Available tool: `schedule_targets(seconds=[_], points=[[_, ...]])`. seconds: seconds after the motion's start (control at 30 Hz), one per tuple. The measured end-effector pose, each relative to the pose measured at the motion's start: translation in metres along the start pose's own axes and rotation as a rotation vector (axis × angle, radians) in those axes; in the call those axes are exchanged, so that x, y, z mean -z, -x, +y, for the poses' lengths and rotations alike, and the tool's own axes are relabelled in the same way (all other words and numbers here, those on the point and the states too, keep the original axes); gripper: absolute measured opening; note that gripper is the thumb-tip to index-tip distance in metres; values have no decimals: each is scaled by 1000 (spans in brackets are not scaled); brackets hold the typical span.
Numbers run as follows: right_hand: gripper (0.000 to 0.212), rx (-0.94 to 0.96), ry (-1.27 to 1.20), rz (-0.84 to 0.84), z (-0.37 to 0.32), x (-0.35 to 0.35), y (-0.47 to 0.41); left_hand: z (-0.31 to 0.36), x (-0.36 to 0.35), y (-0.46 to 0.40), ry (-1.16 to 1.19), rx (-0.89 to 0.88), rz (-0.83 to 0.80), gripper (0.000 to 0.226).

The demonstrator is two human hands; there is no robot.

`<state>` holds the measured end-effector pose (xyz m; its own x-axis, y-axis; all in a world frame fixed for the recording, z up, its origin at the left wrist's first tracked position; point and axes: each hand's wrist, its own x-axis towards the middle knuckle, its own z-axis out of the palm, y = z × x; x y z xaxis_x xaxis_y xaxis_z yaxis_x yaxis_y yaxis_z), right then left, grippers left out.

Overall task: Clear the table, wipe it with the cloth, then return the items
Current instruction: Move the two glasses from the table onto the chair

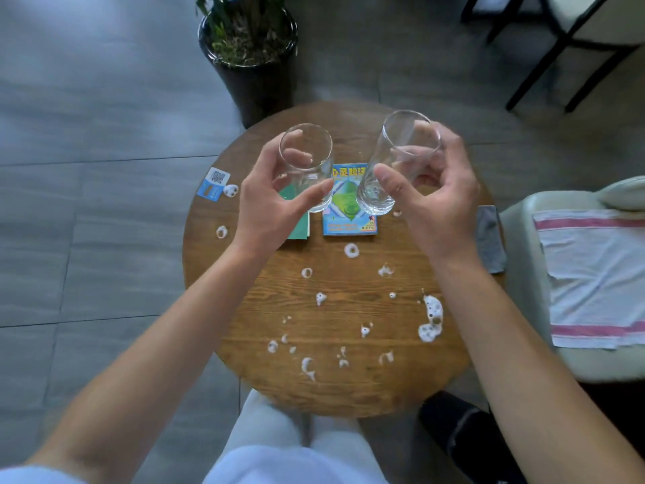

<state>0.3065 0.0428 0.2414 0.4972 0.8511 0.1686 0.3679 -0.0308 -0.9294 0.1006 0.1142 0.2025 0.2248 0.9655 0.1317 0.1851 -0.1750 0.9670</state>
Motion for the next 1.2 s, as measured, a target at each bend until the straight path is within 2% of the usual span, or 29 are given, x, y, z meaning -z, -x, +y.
schedule_targets(seconds=[0.17, 0.33, 0.53, 0.7, 0.87, 0.97, 1.2], points=[[73, 6, -65, -5, -28, 31, 34, 45, 15, 27, 39, -73, -39, 70], [66, 1, -123, -10, -64, 57, 73, 95, 34, 49, 70, -160, -60, 62], [71, 32, -161, 43, -108, 78, 125, 142, 53, 79, 119, -256, -114, 70], [73, 90, -138, 132, -157, 98, 184, 164, 67, 123, 238, -304, -145, 62], [66, 95, -186, 207, -195, 114, 239, 191, 82, 157, 271, -292, -283, 58], [57, 92, -310, 268, -207, 126, 266, 207, 80, 177, 285, -306, -357, 63], [68, 55, -299, 366, -195, 171, 309, 238, 44, 217, 289, -325, -506, 73]])
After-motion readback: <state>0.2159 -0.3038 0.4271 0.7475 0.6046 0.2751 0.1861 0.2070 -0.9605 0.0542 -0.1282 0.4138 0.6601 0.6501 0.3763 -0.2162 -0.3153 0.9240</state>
